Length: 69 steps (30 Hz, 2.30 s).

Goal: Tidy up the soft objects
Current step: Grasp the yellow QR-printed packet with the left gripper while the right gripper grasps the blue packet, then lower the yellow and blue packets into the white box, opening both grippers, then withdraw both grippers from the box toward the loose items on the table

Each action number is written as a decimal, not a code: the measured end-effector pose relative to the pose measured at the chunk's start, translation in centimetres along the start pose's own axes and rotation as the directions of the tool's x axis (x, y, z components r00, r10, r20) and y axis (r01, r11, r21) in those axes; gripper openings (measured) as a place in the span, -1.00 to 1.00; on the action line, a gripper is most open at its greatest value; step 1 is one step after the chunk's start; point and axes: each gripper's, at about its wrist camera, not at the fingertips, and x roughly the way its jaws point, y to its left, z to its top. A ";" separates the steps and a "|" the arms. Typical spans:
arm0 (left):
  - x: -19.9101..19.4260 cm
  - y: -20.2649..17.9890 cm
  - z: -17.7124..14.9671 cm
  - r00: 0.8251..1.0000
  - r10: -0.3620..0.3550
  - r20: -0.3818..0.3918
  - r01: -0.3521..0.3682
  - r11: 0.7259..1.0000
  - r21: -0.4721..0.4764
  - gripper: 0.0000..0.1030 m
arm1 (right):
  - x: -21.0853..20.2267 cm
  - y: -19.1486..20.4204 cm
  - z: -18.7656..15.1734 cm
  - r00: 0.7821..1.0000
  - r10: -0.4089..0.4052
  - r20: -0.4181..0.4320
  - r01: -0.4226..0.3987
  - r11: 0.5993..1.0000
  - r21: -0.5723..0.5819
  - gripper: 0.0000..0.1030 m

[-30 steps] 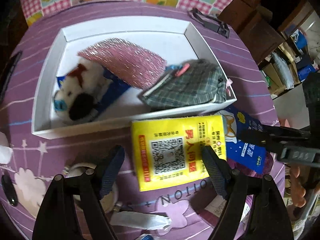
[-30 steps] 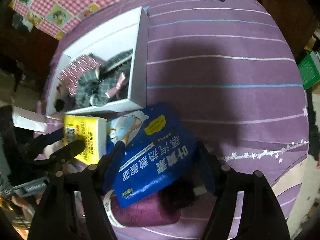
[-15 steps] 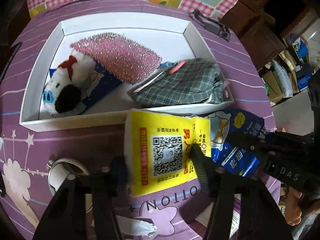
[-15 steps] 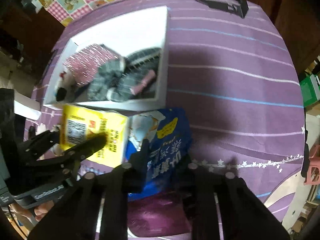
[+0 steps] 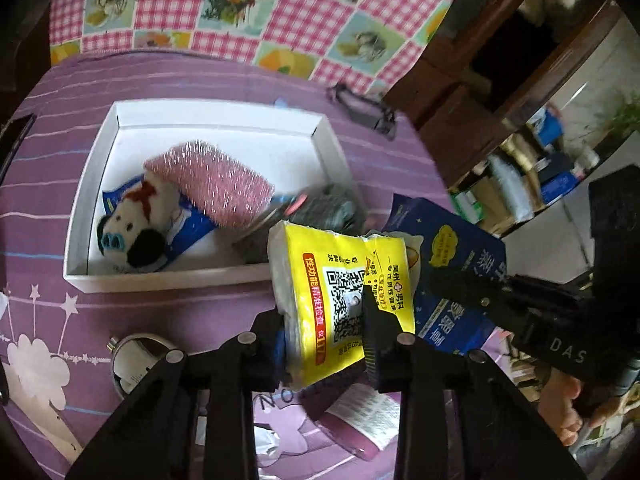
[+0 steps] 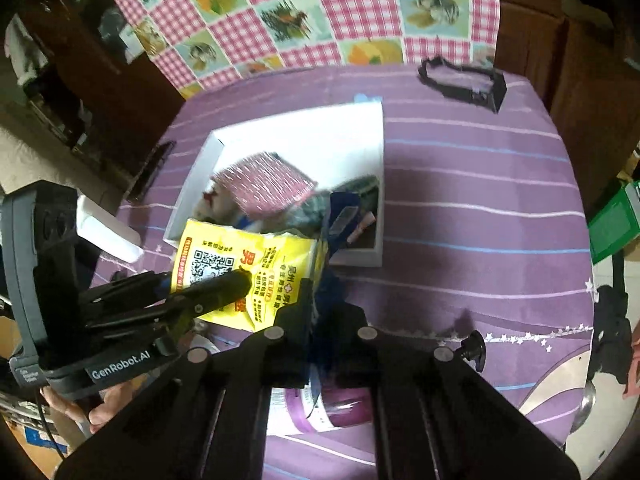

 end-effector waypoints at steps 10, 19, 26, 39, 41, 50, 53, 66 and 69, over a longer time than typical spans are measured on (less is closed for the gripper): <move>-4.2 0.8 1.2 0.982 -0.026 0.188 0.025 1.000 0.009 -0.43 | -3.0 2.1 0.9 0.973 0.074 0.221 -0.076 0.997 0.001 -0.85; -3.7 5.3 2.2 0.975 0.000 0.221 0.020 0.996 -0.088 -0.43 | 2.8 2.7 2.6 0.975 0.069 0.210 -0.087 0.993 0.080 -0.85; -1.7 8.6 2.5 0.979 0.034 0.200 0.002 0.984 -0.178 -0.43 | 5.3 0.8 2.7 0.960 0.084 0.266 -0.148 0.962 0.230 -0.85; 0.7 11.1 2.3 0.957 0.205 0.206 -0.159 0.962 -0.221 -0.42 | 7.1 -1.6 2.3 0.947 0.051 0.317 -0.186 0.893 0.410 -0.85; 1.4 10.9 2.3 0.955 0.214 0.206 -0.171 0.963 -0.209 -0.42 | 7.7 -1.2 2.2 0.941 0.054 0.334 -0.196 0.893 0.406 -0.85; 1.1 8.2 1.9 0.934 0.231 0.272 -0.216 0.973 -0.083 0.23 | 7.6 -1.5 2.2 0.927 0.105 0.361 -0.258 0.877 0.407 -0.65; 0.2 7.3 1.9 0.923 0.223 0.314 -0.219 0.975 -0.049 0.55 | 6.3 -1.4 2.4 0.928 0.095 0.361 -0.244 0.885 0.396 0.01; -1.4 5.1 1.5 0.896 0.230 0.380 -0.253 0.968 0.009 0.55 | 3.7 -1.4 2.8 0.945 0.037 0.324 -0.143 0.940 0.309 0.28; -2.2 4.8 0.9 0.891 0.224 0.395 -0.246 0.969 0.005 0.55 | 3.5 -0.9 2.7 0.951 0.036 0.307 -0.129 0.949 0.287 0.28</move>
